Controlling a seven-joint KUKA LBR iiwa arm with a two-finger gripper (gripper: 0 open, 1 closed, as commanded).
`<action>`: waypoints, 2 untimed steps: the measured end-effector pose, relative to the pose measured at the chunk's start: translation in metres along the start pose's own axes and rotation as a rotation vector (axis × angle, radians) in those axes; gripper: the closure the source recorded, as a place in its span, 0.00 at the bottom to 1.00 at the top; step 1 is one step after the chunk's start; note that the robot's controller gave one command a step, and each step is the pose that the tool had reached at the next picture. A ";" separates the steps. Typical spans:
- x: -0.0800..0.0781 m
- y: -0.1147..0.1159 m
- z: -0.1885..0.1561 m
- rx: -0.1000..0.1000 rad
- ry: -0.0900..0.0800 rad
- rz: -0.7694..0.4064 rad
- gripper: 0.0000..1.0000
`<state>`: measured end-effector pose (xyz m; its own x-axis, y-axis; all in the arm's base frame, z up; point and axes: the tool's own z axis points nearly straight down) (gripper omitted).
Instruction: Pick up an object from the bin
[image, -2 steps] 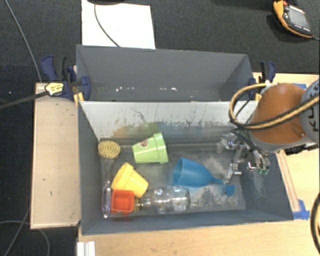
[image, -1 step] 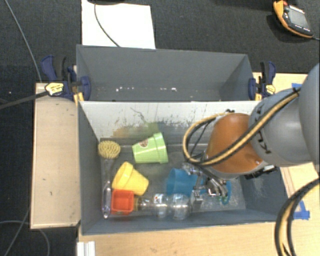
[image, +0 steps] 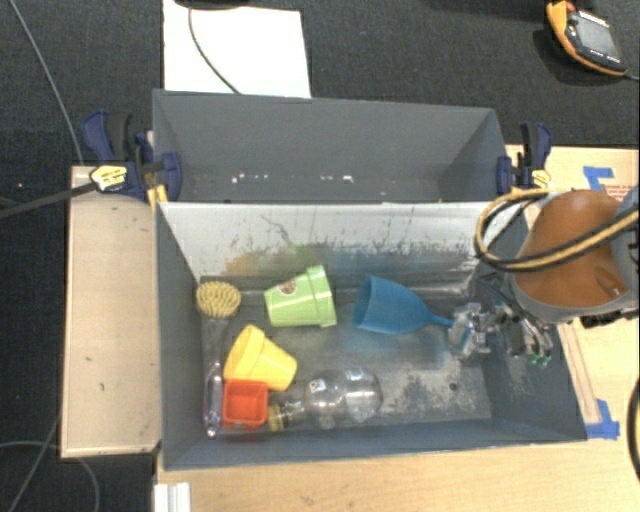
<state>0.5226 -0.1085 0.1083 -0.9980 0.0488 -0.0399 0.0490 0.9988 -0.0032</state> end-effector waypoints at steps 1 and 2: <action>0.000 0.000 0.000 0.000 0.000 0.001 1.00; -0.004 0.043 0.019 -0.003 0.000 0.055 1.00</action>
Offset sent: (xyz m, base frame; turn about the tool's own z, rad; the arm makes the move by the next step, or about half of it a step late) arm 0.0066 0.0399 -0.0183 0.0590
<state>0.5298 -0.0655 0.0896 -0.9937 0.1041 -0.0403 0.1041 0.9946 0.0018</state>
